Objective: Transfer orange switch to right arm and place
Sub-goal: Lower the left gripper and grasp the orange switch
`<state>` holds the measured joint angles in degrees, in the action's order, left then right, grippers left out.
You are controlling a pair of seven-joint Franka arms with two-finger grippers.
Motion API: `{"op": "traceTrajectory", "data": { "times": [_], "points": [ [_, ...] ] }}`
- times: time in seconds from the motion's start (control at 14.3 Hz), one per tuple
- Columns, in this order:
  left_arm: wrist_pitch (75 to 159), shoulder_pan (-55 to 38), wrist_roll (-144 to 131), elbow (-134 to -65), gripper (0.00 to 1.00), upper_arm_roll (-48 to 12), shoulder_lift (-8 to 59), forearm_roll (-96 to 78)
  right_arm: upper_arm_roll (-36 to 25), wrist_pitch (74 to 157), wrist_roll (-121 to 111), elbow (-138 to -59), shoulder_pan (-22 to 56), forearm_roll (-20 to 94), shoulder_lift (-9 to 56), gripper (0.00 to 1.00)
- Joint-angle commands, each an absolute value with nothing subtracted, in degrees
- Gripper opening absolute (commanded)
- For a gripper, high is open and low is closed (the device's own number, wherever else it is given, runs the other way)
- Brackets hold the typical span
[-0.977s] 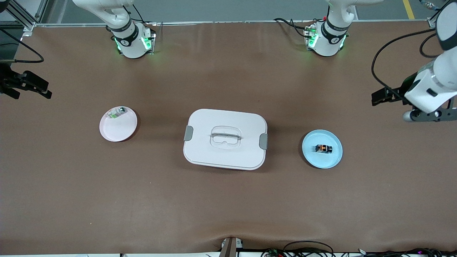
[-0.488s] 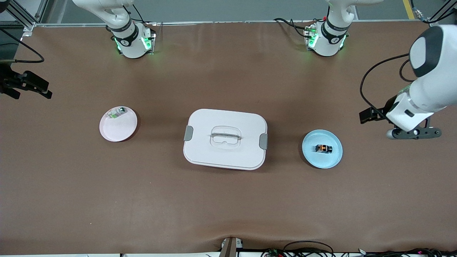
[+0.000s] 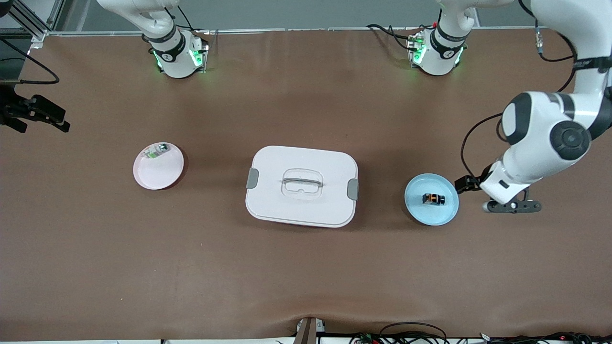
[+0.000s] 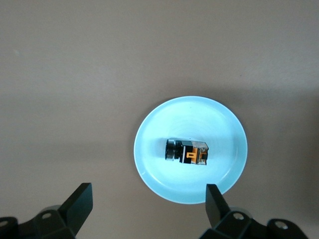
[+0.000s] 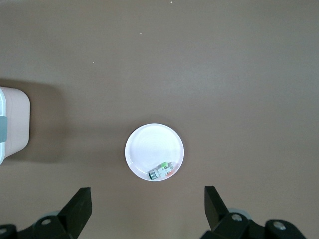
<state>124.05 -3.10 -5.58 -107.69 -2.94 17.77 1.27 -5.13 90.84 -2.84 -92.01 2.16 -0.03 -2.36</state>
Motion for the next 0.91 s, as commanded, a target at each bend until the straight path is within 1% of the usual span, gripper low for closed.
{"op": "traceTrajectory", "data": {
  "times": [0.0,0.21,0.63,0.84],
  "points": [
    [125.2,-3.3,-6.3,-107.9,1.00,-4.0,19.7,1.7,-5.4,89.8,-2.5,-90.4,2.5,-0.3,-1.6,1.00],
    [127.5,-3.3,-6.3,-108.6,1.00,-4.9,22.4,1.7,-5.4,89.9,-2.5,-90.4,2.5,-0.3,-1.6,1.00],
    [138.9,-3.3,-6.8,-113.1,1.00,-5.4,27.0,0.2,-5.4,89.9,-2.5,-90.4,2.6,-0.3,-1.6,1.00],
    [139.3,-3.3,-6.8,-113.2,1.00,-5.8,27.9,0.2,-5.4,89.9,-2.5,-90.4,2.6,-0.3,-1.6,1.00]
  ]
}}
